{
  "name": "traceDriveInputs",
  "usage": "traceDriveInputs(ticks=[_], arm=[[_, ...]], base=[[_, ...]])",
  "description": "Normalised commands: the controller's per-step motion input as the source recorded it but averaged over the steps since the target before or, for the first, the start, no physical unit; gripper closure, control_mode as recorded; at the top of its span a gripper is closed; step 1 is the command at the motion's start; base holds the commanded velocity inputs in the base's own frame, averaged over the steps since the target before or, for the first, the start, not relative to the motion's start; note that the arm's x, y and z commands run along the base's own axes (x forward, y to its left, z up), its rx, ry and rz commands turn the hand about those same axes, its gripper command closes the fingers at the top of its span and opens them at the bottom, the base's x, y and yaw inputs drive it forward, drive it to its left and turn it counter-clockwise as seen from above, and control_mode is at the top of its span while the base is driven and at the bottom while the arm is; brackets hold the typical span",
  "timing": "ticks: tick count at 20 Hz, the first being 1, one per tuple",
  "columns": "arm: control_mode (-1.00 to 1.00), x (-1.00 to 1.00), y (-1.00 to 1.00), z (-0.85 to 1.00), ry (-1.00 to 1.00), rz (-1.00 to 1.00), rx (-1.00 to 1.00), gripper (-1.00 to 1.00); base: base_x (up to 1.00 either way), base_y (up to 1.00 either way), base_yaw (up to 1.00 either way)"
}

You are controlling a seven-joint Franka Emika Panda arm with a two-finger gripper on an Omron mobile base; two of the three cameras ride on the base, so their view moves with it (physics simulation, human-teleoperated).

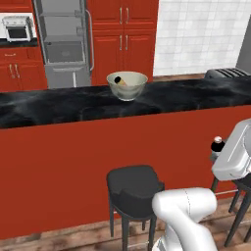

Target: Open the fridge, grab two sodas, and place both sodas inside the bowl with ice on the dining counter.

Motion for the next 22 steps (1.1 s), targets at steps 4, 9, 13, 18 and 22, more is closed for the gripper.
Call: traceDriveInputs(ticks=[4, 9, 13, 18, 22], arm=[[1.00, 0.00, 0.00, 0.00, 0.00, 0.00, 0.00, 1.00], [1.00, 0.00, 0.00, 0.00, 0.00, 0.00, 0.00, 1.00], [-1.00, 0.54, 0.17, 0.16, 0.00, -0.04, 0.00, 1.00], [-1.00, 0.77, 0.41, 0.63, 0.00, -0.05, 0.00, 1.00], [-1.00, 0.77, 0.18, 0.73, 0.01, -0.09, -0.02, 1.00]], base=[[0.60, 0.53, -0.36], [0.51, 0.47, -0.25], [0.15, 0.08, -0.03], [0.00, 0.00, 0.00], [0.00, 0.00, 0.00]])
